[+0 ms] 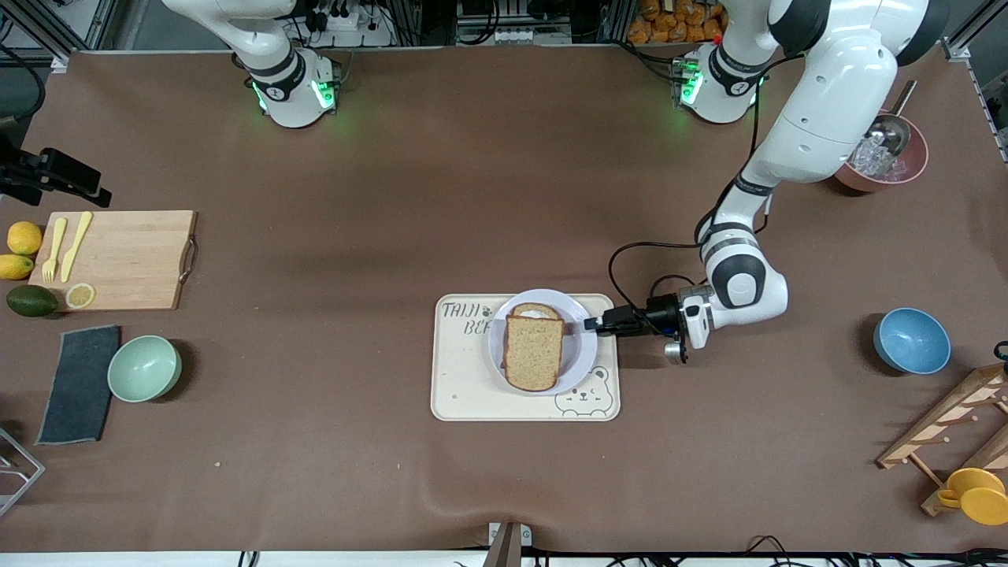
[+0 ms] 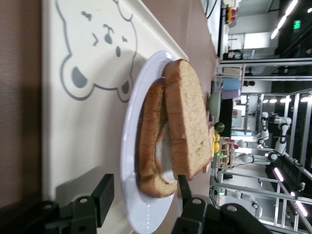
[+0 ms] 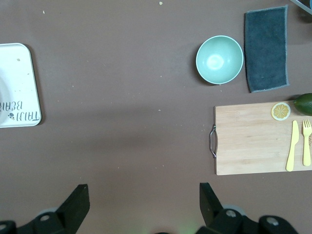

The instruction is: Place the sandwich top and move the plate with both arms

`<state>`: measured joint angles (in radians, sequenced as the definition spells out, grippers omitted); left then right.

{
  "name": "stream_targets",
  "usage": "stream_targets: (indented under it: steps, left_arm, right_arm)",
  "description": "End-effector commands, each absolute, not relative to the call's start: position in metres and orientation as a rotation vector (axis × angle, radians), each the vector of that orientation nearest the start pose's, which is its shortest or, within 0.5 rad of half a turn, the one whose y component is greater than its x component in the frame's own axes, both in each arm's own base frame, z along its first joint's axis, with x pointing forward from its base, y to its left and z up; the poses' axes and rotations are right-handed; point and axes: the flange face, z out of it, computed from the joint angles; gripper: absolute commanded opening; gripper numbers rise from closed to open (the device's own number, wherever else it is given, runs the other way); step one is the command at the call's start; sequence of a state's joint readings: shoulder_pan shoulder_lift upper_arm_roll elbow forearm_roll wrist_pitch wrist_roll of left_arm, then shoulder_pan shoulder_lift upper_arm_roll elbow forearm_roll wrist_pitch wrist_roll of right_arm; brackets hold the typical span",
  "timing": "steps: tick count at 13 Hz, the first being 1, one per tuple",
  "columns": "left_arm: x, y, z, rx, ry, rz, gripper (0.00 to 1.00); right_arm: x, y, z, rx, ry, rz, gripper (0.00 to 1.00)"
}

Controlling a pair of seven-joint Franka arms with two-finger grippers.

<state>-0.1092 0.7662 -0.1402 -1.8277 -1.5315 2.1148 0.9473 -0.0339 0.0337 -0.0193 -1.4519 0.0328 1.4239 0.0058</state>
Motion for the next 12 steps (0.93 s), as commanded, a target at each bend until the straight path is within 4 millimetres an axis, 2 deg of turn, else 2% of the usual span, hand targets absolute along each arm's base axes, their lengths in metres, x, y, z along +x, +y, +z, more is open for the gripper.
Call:
stream_targets:
  steps: [1,3,7,9,12]
  left_arm:
    - [0.606,-0.168,0.136,2.021,0.063,-0.037,0.59]
    - [0.617,-0.155,0.161,2.069,0.036,-0.076,0.58]
    - [0.636,-0.140,0.229,2.250,-0.024,-0.128,0.58]
    - [0.637,-0.130,0.278,2.367,-0.050,-0.160,0.58]
    - [0.639,-0.111,0.367,2.586,-0.073,-0.178,0.58]
  right_arm:
    - [0.548,-0.024,0.650,-3.095,0.106,0.094,1.00]
    - [0.547,-0.023,0.650,-3.095,0.104,0.092,1.00]
    - [0.548,-0.023,0.650,-3.097,0.102,0.092,1.00]
    - [0.548,-0.023,0.650,-3.095,0.102,0.094,1.00]
    - [0.548,-0.023,0.650,-3.095,0.102,0.094,1.00]
